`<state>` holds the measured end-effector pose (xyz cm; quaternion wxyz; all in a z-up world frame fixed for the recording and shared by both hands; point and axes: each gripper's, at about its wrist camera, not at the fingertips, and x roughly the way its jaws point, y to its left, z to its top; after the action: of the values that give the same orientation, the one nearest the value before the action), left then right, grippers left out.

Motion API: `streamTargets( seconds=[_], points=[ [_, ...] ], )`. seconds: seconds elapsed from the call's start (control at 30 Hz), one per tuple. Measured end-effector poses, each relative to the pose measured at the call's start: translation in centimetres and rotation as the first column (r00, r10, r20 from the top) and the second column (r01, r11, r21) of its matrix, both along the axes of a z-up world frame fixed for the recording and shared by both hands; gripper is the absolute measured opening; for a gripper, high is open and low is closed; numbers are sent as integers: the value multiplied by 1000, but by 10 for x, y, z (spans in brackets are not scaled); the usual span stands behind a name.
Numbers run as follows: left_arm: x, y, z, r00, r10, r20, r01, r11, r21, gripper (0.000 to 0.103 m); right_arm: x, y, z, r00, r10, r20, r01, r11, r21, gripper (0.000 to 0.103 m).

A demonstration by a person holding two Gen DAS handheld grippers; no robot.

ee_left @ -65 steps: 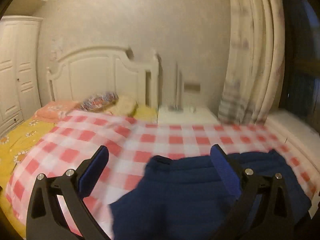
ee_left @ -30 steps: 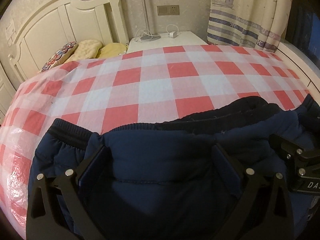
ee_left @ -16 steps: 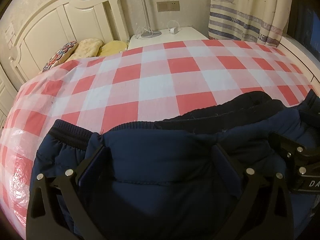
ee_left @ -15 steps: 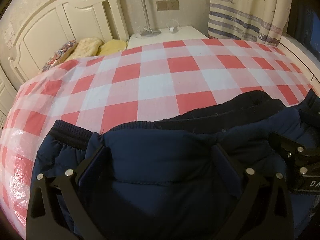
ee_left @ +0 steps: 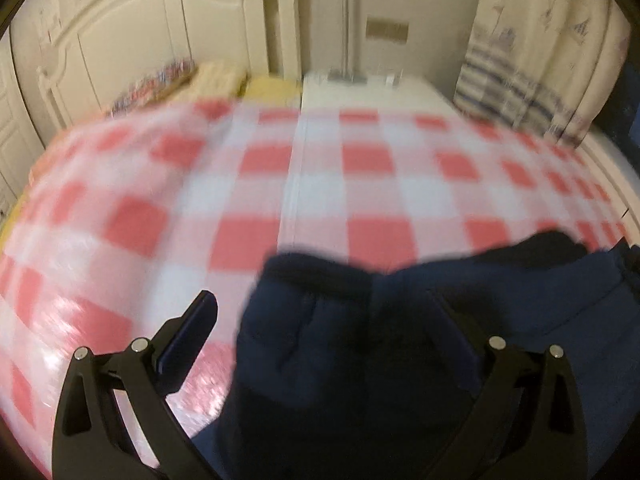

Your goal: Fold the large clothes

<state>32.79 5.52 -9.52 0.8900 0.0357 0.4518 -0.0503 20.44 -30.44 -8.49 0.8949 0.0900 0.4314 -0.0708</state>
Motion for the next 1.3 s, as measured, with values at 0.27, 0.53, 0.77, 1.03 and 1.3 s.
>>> streamTargets(
  seconds=[0.27, 0.53, 0.77, 1.03, 1.3],
  points=[
    [8, 16, -17, 997, 33, -71, -40, 995, -94, 101, -6, -10, -24, 1000, -13, 28, 11, 996, 88, 74],
    [12, 23, -24, 994, 61, -96, -75, 986, -146, 101, -7, -22, -28, 998, -9, 69, -4, 983, 183, 79],
    [-12, 22, 21, 985, 170, 31, -169, 985, -35, 98, -10, 2, 8, 997, -73, 9, 73, 996, 53, 82],
    [-83, -57, 69, 980, -61, 192, 63, 998, -3, 101, -47, 122, 65, 964, 214, 156, -199, 974, -107, 88],
    [-70, -88, -12, 994, -106, 33, 104, 993, 54, 101, -32, 128, -8, 976, 217, 22, -215, 973, -80, 90]
  ],
)
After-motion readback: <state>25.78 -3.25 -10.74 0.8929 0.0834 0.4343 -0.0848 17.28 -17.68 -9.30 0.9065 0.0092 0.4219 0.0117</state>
